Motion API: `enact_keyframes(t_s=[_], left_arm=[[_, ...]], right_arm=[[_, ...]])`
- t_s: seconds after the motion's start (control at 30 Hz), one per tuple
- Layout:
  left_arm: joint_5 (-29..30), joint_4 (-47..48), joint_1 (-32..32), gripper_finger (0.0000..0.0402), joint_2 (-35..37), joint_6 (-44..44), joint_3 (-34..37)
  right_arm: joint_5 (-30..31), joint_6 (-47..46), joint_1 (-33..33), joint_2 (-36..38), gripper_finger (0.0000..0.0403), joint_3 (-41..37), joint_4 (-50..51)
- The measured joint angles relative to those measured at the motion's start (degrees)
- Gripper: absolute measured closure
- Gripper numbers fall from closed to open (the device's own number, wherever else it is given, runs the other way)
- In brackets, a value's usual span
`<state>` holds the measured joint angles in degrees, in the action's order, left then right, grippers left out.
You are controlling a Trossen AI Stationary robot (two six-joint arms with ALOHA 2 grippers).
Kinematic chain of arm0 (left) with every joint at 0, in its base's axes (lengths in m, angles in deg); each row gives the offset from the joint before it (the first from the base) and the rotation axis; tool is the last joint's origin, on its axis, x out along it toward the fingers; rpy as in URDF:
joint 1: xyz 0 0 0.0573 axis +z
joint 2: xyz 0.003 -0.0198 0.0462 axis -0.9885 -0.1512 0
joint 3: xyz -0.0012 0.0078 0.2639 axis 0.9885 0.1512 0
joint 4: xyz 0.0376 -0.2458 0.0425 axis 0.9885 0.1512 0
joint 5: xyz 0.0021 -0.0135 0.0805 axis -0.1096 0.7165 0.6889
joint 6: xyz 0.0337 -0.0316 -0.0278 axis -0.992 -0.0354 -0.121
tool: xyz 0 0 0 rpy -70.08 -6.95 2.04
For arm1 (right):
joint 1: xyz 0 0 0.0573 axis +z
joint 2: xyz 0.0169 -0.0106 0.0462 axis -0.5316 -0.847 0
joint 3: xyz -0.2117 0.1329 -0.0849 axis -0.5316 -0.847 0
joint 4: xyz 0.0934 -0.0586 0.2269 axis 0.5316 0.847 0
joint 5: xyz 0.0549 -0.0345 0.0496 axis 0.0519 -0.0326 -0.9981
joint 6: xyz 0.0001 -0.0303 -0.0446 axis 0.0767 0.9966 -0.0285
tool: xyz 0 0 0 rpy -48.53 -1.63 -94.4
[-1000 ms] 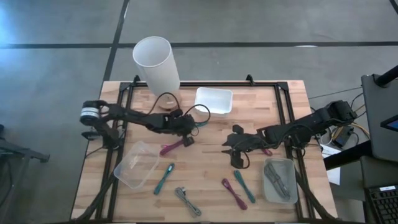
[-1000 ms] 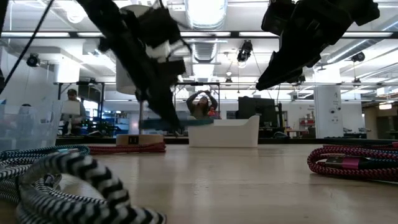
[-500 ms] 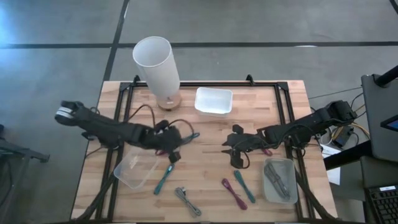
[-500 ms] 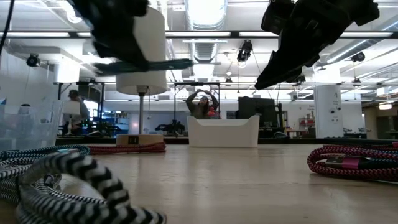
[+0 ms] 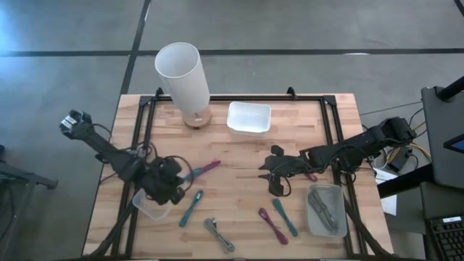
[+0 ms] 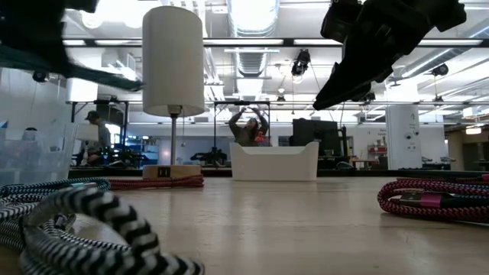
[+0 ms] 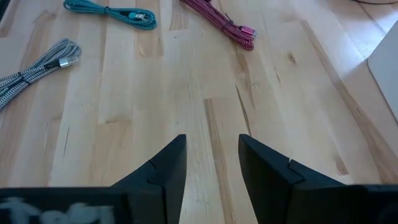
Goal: Pick & Place USB Port
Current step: Put the top left blue charger cable into the transparent bin
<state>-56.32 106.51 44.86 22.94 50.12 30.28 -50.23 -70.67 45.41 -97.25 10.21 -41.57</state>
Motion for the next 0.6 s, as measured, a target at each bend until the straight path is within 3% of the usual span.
enact_keyframes(t_s=[0.33,0.6], left_arm=[[-6.5,11.5,-11.2,0.0386,0.9,21.9,0.0],[-8.1,12.0,-13.7,0.0379,0.7,30.6,2.7]], right_arm=[[0.1,0.0,0.0,0.0,0.0264,0.0,0.0],[0.1,-0.2,0.0,0.0,0.0264,0.0,0.0]])
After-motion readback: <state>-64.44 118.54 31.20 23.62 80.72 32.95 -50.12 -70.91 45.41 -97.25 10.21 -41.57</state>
